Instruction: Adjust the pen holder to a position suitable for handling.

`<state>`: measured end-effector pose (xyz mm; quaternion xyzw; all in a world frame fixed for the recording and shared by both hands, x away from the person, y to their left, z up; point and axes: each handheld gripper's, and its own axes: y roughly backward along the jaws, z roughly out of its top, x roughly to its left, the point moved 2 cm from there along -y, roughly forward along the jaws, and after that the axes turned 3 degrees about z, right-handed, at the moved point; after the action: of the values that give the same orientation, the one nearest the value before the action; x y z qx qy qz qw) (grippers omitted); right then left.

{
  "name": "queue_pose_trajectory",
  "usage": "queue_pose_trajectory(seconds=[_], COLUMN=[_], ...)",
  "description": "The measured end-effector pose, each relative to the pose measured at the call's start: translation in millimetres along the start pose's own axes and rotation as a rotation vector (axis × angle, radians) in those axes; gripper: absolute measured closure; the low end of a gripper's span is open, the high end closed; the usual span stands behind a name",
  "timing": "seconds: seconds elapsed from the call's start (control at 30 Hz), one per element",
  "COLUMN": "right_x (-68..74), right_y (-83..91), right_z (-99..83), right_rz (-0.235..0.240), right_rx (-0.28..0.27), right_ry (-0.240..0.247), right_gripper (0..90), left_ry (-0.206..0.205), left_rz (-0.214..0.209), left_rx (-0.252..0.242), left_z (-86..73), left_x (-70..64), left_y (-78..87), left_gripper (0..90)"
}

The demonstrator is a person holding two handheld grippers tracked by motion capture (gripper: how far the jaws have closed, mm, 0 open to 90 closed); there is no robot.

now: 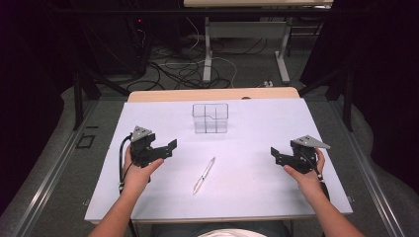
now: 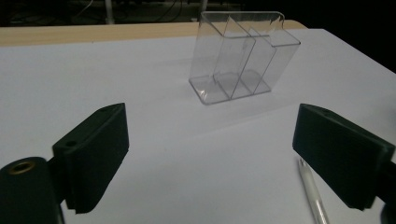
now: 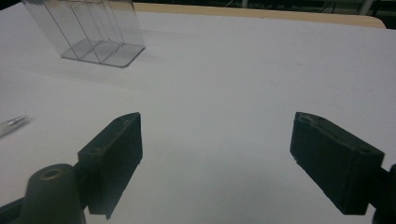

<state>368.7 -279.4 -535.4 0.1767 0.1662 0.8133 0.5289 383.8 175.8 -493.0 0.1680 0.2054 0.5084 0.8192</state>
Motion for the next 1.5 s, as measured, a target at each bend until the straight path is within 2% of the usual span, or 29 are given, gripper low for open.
queue_pose_trajectory(seconds=[0.03, 0.1, 0.2, 0.23, 0.27, 0.33, 0.37, 0.4, 0.5, 0.53, 0.67, 0.73, 0.8, 0.9, 1.07, 1.23, 1.5], right_x=[0.1, -0.9, -2.4, -3.1, -3.0, -3.6, -3.6, -4.0, -4.1, -3.9, -3.4, -3.8, -4.0, -4.5, -3.4, -3.1, -2.6], right_y=[0.4, 1.3, 3.3, 4.1, 4.8, 5.6, 2.8, 6.5, 7.2, 7.2, 8.4, 7.7, 7.7, 7.3, 6.8, 5.7, 3.8], right_z=[-0.3, -0.6, -0.3, -0.3, -0.4, -0.6, -0.8, -0.8, -0.7, -0.8, -1.5, -1.7, -2.1, -2.6, -3.1, -3.5, -4.9], right_rz=[0.000, -0.005, -0.013, -0.018, -0.019, -0.017, -0.030, -0.019, -0.023, -0.021, -0.027, -0.025, -0.025, -0.024, -0.025, -0.024, -0.015], right_rx=[0.000, -0.001, -0.009, -0.010, -0.009, -0.014, -0.057, -0.014, -0.015, -0.018, -0.005, -0.015, -0.015, -0.015, 0.000, 0.002, 0.003], right_ry=[-0.005, -0.006, -0.020, -0.020, -0.031, -0.039, -0.041, -0.039, -0.038, -0.039, -0.049, -0.048, -0.051, -0.048, -0.050, -0.045, -0.048], right_gripper=[16.5, 16.5, 16.5, 16.5, 16.5, 16.5, 16.5, 16.5, 16.5, 16.5, 16.4, 16.4, 16.4, 16.4, 16.3, 16.3, 16.2], left_ry=[0.000, 0.009, 0.023, 0.035, 0.035, 0.042, 0.047, 0.051, 0.050, 0.050, 0.050, 0.050, 0.044, 0.033, 0.016, 0.018, 0.079], left_rz=[0.000, -0.001, -0.001, -0.001, -0.001, -0.003, 0.001, 0.002, 0.012, 0.021, 0.028, 0.035, 0.029, 0.062, 0.075, 0.094, 0.105], left_rx=[0.000, -0.011, -0.025, -0.031, -0.031, -0.033, -0.034, -0.035, -0.040, -0.048, -0.053, -0.057, -0.058, -0.050, -0.049, -0.029, 0.015], left_z=[0.0, 12.0, 20.6, 29.6, 29.6, 39.6, 44.6, 49.7, 65.1, 74.2, 85.2, 91.0, 95.8, 102.9, 107.7, 111.9, 117.9], left_x=[0.0, -2.5, -4.7, -6.8, -6.8, -9.2, -10.7, -12.2, -16.7, -18.7, -20.6, -21.7, -22.7, -23.9, -25.7, -26.0, -22.5], left_y=[0.0, -6.4, -11.3, -16.4, -16.4, -21.7, -24.1, -26.2, -32.1, -35.4, -41.4, -45.5, -49.6, -57.7, -64.4, -74.4, -88.4], left_gripper=[15.9, 16.4, 17.2, 18.5, 19.5, 21.9, 23.3, 25.3, 29.1, 34.2, 36.7, 36.9, 38.9, 39.1, 39.1, 40.3, 40.4])
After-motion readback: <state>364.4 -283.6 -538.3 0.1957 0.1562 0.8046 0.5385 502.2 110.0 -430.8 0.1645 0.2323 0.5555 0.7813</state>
